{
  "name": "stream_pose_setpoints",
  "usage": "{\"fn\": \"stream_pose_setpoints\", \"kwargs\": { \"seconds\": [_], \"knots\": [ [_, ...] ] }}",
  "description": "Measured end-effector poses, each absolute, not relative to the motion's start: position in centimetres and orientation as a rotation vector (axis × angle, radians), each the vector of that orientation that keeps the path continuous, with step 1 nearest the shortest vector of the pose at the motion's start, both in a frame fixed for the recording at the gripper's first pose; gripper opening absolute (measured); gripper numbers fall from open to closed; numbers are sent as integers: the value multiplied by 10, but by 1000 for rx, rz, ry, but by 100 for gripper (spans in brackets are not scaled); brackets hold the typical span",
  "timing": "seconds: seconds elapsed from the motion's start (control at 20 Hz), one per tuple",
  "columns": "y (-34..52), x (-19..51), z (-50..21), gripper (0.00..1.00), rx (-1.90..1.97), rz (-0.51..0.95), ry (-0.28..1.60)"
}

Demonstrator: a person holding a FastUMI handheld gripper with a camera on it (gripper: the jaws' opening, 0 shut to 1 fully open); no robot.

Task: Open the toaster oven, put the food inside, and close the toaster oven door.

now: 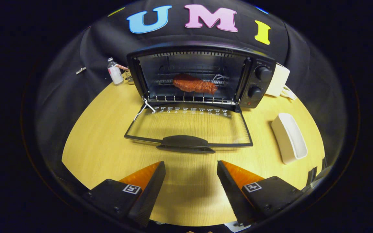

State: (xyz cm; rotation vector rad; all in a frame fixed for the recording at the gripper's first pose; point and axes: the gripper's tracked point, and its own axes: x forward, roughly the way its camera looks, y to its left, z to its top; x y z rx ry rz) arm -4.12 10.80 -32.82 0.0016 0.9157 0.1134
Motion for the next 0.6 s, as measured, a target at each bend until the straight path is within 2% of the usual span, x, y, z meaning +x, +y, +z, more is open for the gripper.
{"fn": "stream_pose_setpoints", "kwargs": {
  "seconds": [0.35,0.6],
  "knots": [
    [111,-18,-364,99,-37,45,931],
    [108,-12,-364,99,3,13,937]
  ]
}}
